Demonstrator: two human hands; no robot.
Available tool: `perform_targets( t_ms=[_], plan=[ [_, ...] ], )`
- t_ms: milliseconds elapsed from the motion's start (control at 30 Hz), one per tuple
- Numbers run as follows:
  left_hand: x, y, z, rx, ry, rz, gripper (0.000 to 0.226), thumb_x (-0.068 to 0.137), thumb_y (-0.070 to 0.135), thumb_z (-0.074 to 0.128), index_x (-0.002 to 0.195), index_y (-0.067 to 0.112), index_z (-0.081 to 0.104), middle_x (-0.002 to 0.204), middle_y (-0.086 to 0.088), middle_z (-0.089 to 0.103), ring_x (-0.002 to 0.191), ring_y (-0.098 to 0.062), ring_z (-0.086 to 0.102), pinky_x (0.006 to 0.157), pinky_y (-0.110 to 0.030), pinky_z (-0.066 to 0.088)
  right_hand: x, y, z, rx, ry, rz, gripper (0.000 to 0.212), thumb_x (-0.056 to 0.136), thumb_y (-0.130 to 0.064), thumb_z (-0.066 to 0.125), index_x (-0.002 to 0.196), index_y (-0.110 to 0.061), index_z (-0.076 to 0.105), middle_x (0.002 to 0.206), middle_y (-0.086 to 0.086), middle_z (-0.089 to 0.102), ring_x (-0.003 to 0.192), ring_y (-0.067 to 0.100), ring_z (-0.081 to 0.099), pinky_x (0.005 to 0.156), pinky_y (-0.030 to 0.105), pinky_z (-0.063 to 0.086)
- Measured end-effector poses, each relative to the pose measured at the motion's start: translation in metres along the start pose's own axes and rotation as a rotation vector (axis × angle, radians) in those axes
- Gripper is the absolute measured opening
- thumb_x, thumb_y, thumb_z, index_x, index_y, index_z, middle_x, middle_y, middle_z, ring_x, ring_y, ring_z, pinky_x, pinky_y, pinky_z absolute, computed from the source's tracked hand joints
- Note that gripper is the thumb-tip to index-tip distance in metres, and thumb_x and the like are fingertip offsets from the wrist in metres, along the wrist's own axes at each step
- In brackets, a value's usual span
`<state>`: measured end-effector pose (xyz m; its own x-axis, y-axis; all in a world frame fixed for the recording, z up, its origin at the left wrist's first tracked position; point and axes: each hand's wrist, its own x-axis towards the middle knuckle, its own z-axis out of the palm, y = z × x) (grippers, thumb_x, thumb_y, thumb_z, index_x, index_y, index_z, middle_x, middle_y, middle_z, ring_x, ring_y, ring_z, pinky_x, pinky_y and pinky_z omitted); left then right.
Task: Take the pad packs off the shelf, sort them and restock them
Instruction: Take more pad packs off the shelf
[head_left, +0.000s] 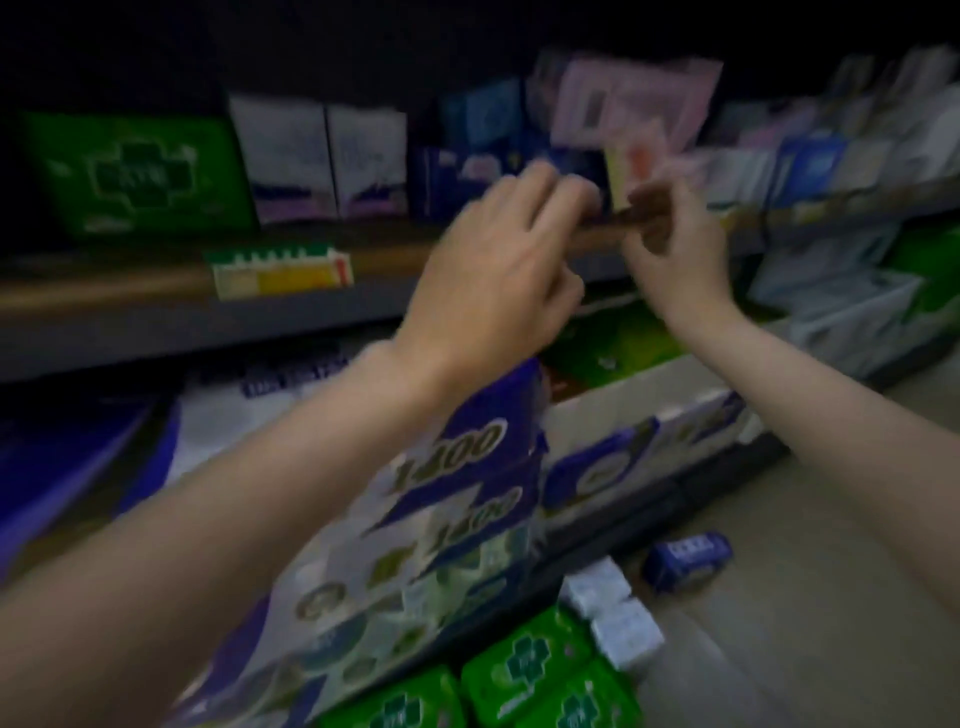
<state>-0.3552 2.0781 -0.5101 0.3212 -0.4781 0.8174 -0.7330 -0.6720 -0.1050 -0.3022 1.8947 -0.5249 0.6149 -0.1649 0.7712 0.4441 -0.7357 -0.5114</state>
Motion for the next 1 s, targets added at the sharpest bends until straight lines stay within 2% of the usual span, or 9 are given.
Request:
perform_targets(
  t_ms=[100, 200, 367, 433, 567, 700, 833, 933, 1000],
  plan=[
    [0.034, -0.029, -0.005, 0.141, -0.100, -0.127, 0.039, 0.083, 0.021, 0.052, 0.120, 0.011, 0.048, 0.114, -0.010, 0.051, 0.103, -0.028, 0.049, 0.082, -0.038, 0.039, 0.033, -0.010, 0.007, -0.063, -0.111, -0.125, 0.035, 0.083, -0.008, 0.059, 0.117, -0.005, 0.052, 0.118, 0.014, 0.052, 0.106, 0.023, 0.052, 0.089, 0.029, 0.044],
    [0.048, -0.059, -0.006, 0.099, -0.216, -0.317, 0.035, 0.087, 0.023, 0.053, 0.120, 0.014, 0.046, 0.115, -0.009, 0.052, 0.102, -0.027, 0.050, 0.082, -0.039, 0.044, 0.062, -0.015, 0.024, -0.185, -0.354, -0.112, 0.044, 0.085, -0.023, 0.065, 0.124, -0.007, 0.051, 0.130, 0.015, 0.044, 0.116, 0.027, 0.046, 0.087, 0.023, 0.034],
    [0.042, -0.095, -0.012, 0.107, -0.305, -0.500, 0.030, 0.090, 0.020, 0.055, 0.119, 0.017, 0.047, 0.113, -0.010, 0.052, 0.101, -0.028, 0.053, 0.084, -0.044, 0.048, 0.104, -0.020, 0.067, -0.372, -0.635, 0.078, 0.096, 0.062, -0.074, 0.062, 0.140, -0.023, 0.037, 0.145, 0.011, 0.037, 0.129, 0.034, 0.038, 0.103, 0.042, 0.038],
    [0.040, -0.105, -0.016, 0.162, -0.328, -0.530, 0.031, 0.091, 0.020, 0.054, 0.121, 0.017, 0.047, 0.116, -0.010, 0.051, 0.102, -0.028, 0.053, 0.083, -0.038, 0.046, 0.118, -0.023, 0.080, -0.379, -0.725, 0.124, 0.108, 0.058, -0.078, 0.061, 0.145, -0.022, 0.029, 0.150, 0.010, 0.030, 0.134, 0.035, 0.032, 0.107, 0.044, 0.034],
    [0.043, -0.114, -0.022, 0.312, -0.373, -0.553, 0.032, 0.092, 0.021, 0.052, 0.124, 0.021, 0.045, 0.121, -0.007, 0.048, 0.110, -0.027, 0.048, 0.085, -0.035, 0.034, 0.130, -0.029, 0.097, -0.644, -0.896, 0.050, 0.095, 0.078, -0.057, 0.065, 0.148, -0.012, 0.020, 0.151, 0.010, 0.025, 0.135, 0.032, 0.031, 0.109, 0.040, 0.030],
    [0.047, -0.117, -0.023, 0.392, -0.406, -0.552, 0.034, 0.093, 0.024, 0.051, 0.126, 0.022, 0.043, 0.123, -0.006, 0.046, 0.115, -0.027, 0.045, 0.092, -0.037, 0.030, 0.126, -0.037, 0.096, -0.824, -0.824, -0.127, 0.073, 0.084, -0.050, 0.062, 0.140, -0.013, 0.033, 0.138, 0.012, 0.041, 0.127, 0.033, 0.037, 0.108, 0.045, 0.024],
    [0.049, -0.120, -0.017, 0.402, -0.426, -0.568, 0.036, 0.093, 0.025, 0.051, 0.127, 0.023, 0.042, 0.125, -0.007, 0.045, 0.115, -0.028, 0.046, 0.095, -0.038, 0.031, 0.117, -0.037, 0.098, -0.787, -0.697, -0.230, 0.050, 0.086, -0.036, 0.064, 0.126, -0.011, 0.047, 0.124, 0.012, 0.052, 0.117, 0.032, 0.047, 0.105, 0.045, 0.029],
    [0.053, -0.121, -0.009, 0.354, -0.434, -0.603, 0.038, 0.092, 0.023, 0.053, 0.128, 0.022, 0.041, 0.128, -0.007, 0.045, 0.117, -0.029, 0.045, 0.099, -0.040, 0.033, 0.115, -0.036, 0.096, -0.752, -0.617, -0.338, 0.014, 0.088, -0.015, 0.060, 0.100, -0.011, 0.055, 0.111, 0.012, 0.059, 0.107, 0.029, 0.053, 0.101, 0.041, 0.031],
    [0.058, -0.122, -0.005, 0.285, -0.428, -0.606, 0.045, 0.089, 0.022, 0.057, 0.131, 0.023, 0.039, 0.132, -0.007, 0.043, 0.120, -0.028, 0.043, 0.101, -0.042, 0.035, 0.117, -0.034, 0.092, -0.702, -0.526, -0.411, 0.011, 0.088, -0.005, 0.054, 0.084, -0.014, 0.050, 0.102, 0.011, 0.062, 0.099, 0.028, 0.056, 0.102, 0.039, 0.029]
  ],
)
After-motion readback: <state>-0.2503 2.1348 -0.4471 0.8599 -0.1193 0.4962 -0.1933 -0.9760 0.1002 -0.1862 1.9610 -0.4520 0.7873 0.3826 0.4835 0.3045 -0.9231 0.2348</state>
